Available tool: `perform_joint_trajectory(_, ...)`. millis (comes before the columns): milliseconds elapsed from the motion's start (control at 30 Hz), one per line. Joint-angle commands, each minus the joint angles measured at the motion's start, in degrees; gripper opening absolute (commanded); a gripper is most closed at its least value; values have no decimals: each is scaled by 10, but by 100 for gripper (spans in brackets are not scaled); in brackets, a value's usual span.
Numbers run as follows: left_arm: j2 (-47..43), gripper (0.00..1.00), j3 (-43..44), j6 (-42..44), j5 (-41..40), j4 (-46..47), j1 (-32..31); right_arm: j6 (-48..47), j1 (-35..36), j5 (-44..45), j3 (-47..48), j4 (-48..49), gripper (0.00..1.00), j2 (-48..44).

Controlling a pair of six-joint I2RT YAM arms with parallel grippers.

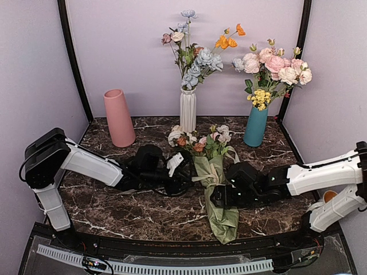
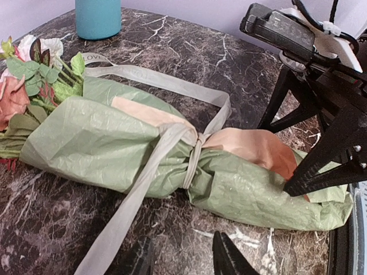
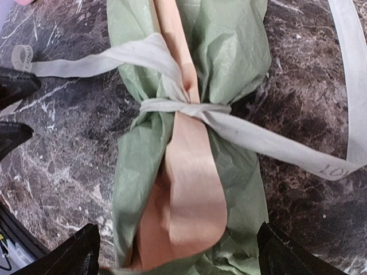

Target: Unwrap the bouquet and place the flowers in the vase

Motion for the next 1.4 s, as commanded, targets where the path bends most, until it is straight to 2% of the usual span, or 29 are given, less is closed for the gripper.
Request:
perform_joint_trajectory(0, -42, 38, -27, -11, -18, 21, -3, 24, -2, 69, 35, 74, 95, 41)
perform_joint_trajectory(133, -60, 38, -46, -25, -20, 24, -3, 12, -3, 101, 58, 87, 92, 99)
perform_joint_trajectory(200, -64, 39, -49, -26, -20, 22, -3, 0, -3, 90, 52, 109, 85, 120)
perform_joint_trajectory(233, -65, 39, -50, -27, -19, 21, -3, -3, -3, 79, 45, 118, 81, 127)
perform_joint_trajectory(400, -52, 39, -38, -23, 15, 16, -3, -14, -2, 32, -42, 180, 38, 112)
perform_joint_trajectory(500, -33, 40, -25, -18, 67, 26, -3, -34, -2, 24, -103, 238, 21, 85)
perform_joint_trajectory(633, 6, 40, -1, -24, 118, 50, -5, -74, -1, 6, -150, 313, 6, 82)
perform_joint_trajectory(800, 33, 35, 12, 7, 138, 66, -23, -89, 3, -20, -172, 382, 5, 106)
perform_joint_trajectory(967, 50, 27, 1, 32, 105, 116, -43, -92, 8, -29, -185, 426, 2, 122)
perform_joint_trajectory(1367, 112, 22, 65, 93, 39, 72, -51, -99, 15, -25, -165, 408, 0, 142)
